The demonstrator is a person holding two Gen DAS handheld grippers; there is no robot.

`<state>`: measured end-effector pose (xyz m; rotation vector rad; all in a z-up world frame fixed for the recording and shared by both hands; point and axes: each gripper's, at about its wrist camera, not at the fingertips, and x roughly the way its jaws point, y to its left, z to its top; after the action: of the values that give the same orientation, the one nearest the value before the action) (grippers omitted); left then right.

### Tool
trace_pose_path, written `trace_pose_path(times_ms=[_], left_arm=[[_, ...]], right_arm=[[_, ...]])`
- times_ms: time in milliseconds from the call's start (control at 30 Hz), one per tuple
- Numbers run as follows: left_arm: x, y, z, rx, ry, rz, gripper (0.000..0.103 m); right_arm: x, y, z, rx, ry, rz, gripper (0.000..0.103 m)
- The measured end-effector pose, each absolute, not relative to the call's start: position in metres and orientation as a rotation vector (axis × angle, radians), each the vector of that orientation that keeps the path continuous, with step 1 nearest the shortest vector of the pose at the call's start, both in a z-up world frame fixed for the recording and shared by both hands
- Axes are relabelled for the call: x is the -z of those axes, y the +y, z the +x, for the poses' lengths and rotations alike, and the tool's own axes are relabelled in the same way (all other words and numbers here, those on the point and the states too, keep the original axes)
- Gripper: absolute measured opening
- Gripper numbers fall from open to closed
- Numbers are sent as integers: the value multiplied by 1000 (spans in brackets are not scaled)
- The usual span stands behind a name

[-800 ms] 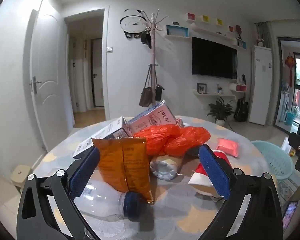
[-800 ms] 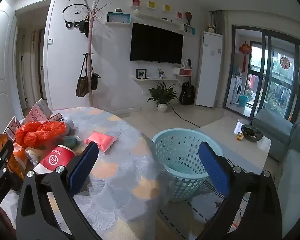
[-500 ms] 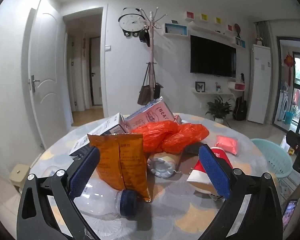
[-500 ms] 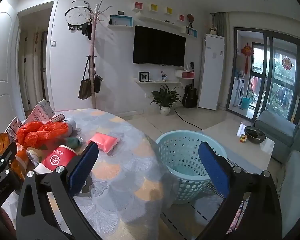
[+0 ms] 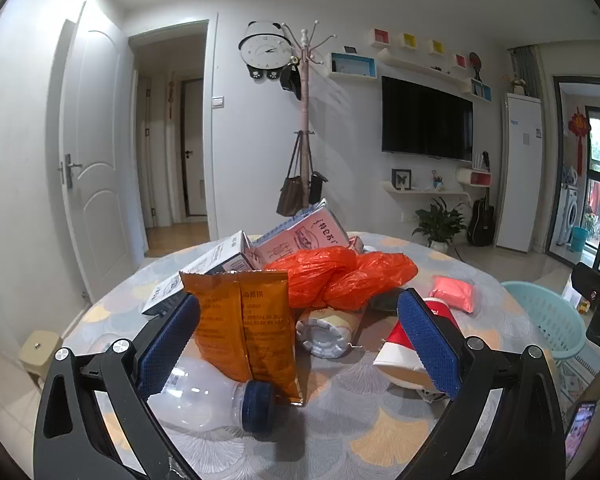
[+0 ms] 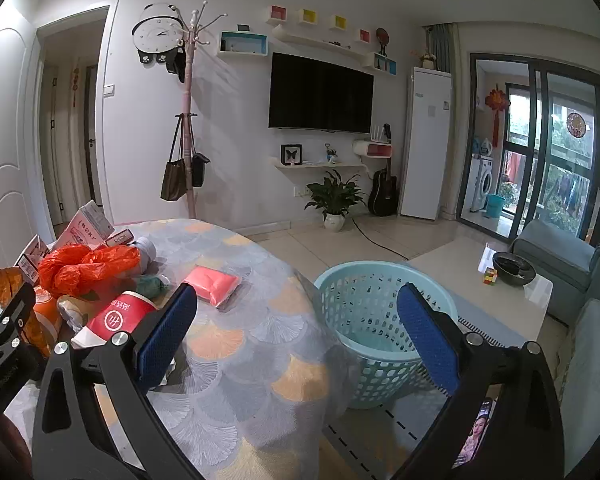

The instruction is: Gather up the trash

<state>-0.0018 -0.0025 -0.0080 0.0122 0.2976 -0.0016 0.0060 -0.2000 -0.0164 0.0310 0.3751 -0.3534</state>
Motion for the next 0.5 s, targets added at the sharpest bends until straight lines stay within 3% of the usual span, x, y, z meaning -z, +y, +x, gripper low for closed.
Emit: trace_pose_path(times_ms=[500], left_arm=[[12,-3,0,4,305,4,96]], right_arm=[[16,-200,4,354,375,34,95]])
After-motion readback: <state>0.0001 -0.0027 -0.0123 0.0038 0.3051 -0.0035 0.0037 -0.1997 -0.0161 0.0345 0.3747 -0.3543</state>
